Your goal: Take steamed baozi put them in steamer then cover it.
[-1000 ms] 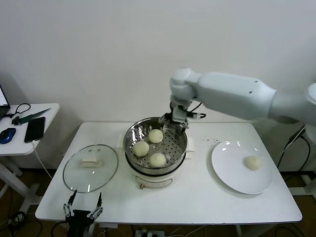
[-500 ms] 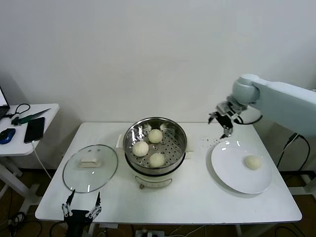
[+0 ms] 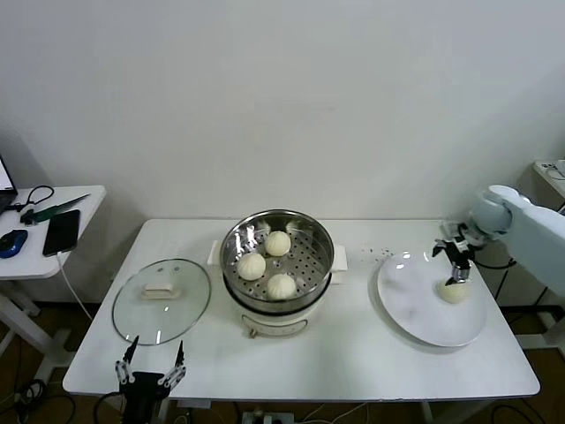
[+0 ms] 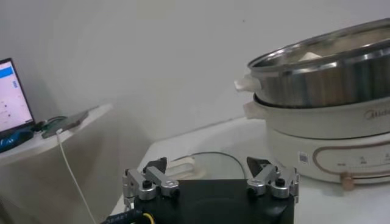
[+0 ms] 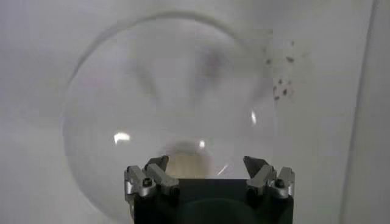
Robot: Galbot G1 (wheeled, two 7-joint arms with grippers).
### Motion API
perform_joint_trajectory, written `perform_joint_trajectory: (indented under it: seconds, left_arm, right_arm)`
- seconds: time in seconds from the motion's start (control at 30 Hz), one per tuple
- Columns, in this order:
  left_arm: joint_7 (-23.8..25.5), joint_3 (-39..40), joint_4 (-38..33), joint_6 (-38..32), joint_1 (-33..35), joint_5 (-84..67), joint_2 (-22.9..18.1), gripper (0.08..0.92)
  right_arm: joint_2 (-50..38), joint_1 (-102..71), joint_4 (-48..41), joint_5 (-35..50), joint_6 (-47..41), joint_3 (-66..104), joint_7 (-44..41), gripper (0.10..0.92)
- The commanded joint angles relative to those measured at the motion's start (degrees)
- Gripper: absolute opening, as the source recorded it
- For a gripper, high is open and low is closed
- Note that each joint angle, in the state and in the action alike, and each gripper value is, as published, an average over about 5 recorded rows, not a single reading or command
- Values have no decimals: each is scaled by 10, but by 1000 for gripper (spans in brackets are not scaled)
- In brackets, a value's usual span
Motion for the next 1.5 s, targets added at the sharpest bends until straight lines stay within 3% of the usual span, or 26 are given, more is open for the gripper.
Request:
perform_joint_trajectory:
  seconds: [0.03,1.0,1.33,1.5]
  left_arm:
    - [-2,1,3,2,-2,5,-2,823]
    - [-2,-1,16,2,-7,10,-2,823]
    - [-3,0,16,-3,-2,10,-4,823]
    - [-3,1,17,-7,-1,7,-4,823]
  right_arm:
    - [39,-88,-144,-90,34,123,-7,823]
    - [94,-77,-197,-81,46,108,-14,822]
    - [92,-52,-195,-63,45,92,-16,714]
    - [85,-7,-169,-28,38,46,-19,697]
